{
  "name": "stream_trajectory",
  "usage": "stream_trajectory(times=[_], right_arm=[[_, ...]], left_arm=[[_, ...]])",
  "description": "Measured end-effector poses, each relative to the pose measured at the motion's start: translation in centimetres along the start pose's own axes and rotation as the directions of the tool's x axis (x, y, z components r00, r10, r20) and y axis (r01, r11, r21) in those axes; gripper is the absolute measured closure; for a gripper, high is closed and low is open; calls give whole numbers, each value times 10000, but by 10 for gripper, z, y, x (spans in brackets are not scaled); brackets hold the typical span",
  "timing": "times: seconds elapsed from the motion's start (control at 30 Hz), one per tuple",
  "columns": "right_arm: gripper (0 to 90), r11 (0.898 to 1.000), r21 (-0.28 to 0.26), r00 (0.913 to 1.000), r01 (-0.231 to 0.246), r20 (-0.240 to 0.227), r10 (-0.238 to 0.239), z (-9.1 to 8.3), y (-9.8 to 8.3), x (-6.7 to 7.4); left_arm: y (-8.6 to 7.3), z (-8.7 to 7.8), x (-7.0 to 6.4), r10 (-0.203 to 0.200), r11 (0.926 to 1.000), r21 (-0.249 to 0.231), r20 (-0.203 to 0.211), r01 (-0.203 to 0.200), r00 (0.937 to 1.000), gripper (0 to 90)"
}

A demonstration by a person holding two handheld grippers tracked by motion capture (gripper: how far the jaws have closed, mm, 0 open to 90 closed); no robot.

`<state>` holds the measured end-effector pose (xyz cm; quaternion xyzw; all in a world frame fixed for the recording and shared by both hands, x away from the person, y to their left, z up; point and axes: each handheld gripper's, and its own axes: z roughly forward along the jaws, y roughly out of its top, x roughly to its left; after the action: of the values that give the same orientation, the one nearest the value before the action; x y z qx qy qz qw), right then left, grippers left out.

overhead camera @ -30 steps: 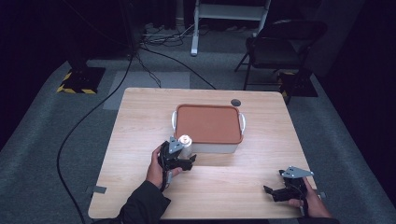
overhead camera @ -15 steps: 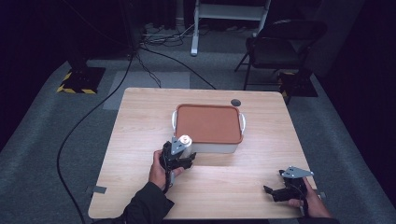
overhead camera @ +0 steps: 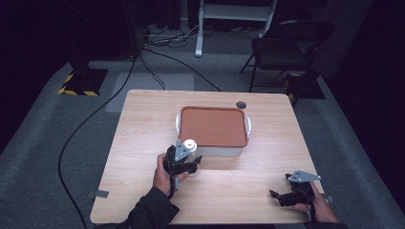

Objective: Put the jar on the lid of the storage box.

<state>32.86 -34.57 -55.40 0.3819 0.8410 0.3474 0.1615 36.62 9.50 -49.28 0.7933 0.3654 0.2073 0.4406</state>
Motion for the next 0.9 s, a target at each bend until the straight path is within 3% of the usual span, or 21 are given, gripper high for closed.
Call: stream_trajectory(times=[0.27, 0.37, 0.5, 0.7, 0.9], right_arm=[[0, 10000, -1, 10000, 0, 0, 0, 0, 0, 0], [0, 10000, 2, 10000, -4, 1, 4, 0, 0, 0], [0, 10000, 2, 10000, -4, 1, 4, 0, 0, 0], [0, 10000, 2, 10000, -4, 0, 4, 0, 0, 0], [0, 10000, 0, 10000, 2, -6, -2, 0, 0, 0]], left_arm=[[11, -10, -6, -130, 9999, -86, 125, 131, 9998, 403], [16, -12, -9, -57, 10000, -53, 67, 57, 10000, 403], [23, -16, -12, -95, 9998, -170, 278, 100, 9996, 403], [35, -20, -22, 141, 9999, 79, 180, -142, 9997, 403], [50, -24, -27, 48, 9999, -112, 342, -44, 9994, 403]])
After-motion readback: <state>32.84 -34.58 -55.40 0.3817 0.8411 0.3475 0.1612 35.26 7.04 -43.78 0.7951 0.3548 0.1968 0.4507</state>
